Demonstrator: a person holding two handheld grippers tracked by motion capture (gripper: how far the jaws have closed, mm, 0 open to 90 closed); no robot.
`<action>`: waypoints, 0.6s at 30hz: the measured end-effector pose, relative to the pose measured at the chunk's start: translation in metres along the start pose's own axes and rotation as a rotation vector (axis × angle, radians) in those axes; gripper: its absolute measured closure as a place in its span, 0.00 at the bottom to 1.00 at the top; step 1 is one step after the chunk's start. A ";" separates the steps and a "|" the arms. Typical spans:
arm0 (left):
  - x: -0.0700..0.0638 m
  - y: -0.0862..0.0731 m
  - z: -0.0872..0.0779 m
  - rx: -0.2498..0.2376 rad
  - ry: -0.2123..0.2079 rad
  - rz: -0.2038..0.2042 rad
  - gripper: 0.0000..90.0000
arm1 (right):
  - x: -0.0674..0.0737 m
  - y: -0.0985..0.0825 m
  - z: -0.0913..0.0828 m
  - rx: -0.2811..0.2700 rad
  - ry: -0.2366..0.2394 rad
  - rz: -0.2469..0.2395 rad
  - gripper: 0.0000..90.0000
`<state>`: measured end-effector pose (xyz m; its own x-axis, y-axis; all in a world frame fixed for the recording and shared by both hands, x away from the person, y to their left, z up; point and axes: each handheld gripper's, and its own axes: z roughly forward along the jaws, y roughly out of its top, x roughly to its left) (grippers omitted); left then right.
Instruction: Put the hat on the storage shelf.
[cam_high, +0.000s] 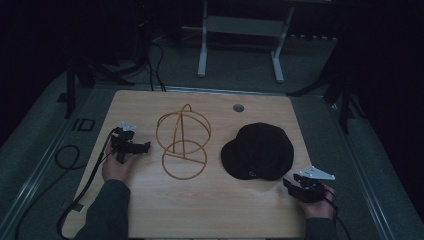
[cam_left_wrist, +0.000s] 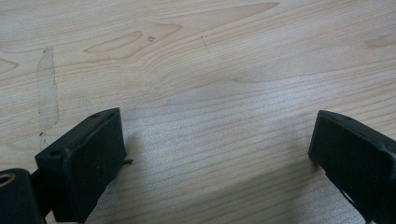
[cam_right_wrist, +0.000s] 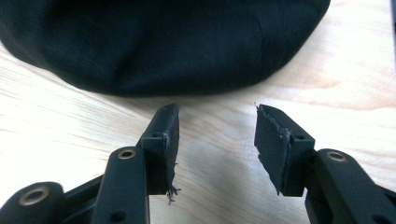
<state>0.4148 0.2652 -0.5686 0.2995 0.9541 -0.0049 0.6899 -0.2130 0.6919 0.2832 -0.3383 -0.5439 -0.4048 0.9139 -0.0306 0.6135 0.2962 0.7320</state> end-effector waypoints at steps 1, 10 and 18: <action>0.000 0.000 0.000 0.000 0.000 0.000 0.04 | 0.001 0.002 -0.003 -0.008 0.001 -0.005 0.56; 0.000 0.000 0.000 0.000 -0.001 0.001 0.04 | 0.019 0.024 -0.026 -0.010 -0.008 -0.098 0.60; 0.000 0.000 0.000 -0.002 -0.001 -0.001 0.04 | 0.035 0.040 -0.039 -0.005 0.002 -0.160 0.61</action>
<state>0.4146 0.2651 -0.5688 0.2993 0.9541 -0.0062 0.6890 -0.2117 0.6932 0.2668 -0.3057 -0.4889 -0.4985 0.8545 -0.1462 0.5373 0.4369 0.7214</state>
